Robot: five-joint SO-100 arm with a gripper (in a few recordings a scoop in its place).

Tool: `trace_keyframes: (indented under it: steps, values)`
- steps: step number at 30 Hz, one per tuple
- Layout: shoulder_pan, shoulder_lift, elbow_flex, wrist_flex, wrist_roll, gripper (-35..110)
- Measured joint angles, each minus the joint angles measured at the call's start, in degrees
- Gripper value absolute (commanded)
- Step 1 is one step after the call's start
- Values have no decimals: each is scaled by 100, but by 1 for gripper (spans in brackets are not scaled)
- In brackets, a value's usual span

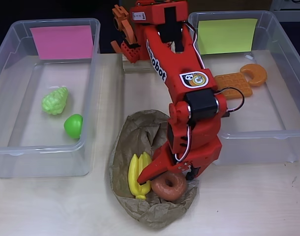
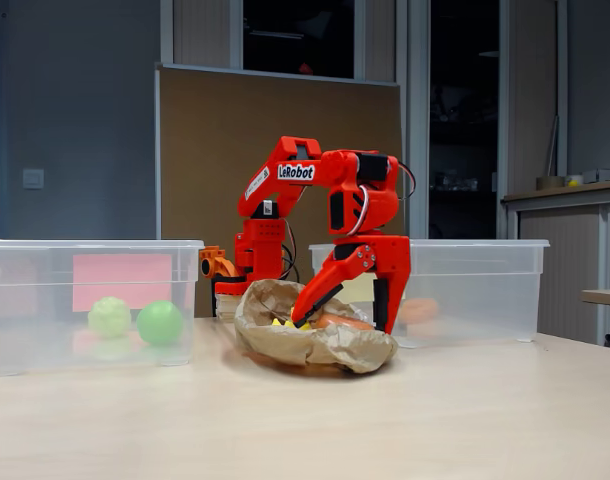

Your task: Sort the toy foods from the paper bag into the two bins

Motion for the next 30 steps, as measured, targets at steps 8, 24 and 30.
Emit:
trace_keyframes:
  steps: [8, 24, 30]
  values:
    - [88, -668, -1380, 809, -114, 35]
    - [202, -255, -2109, 1960, -510, 33]
    - [185, 1187, -255, 1986, -404, 34]
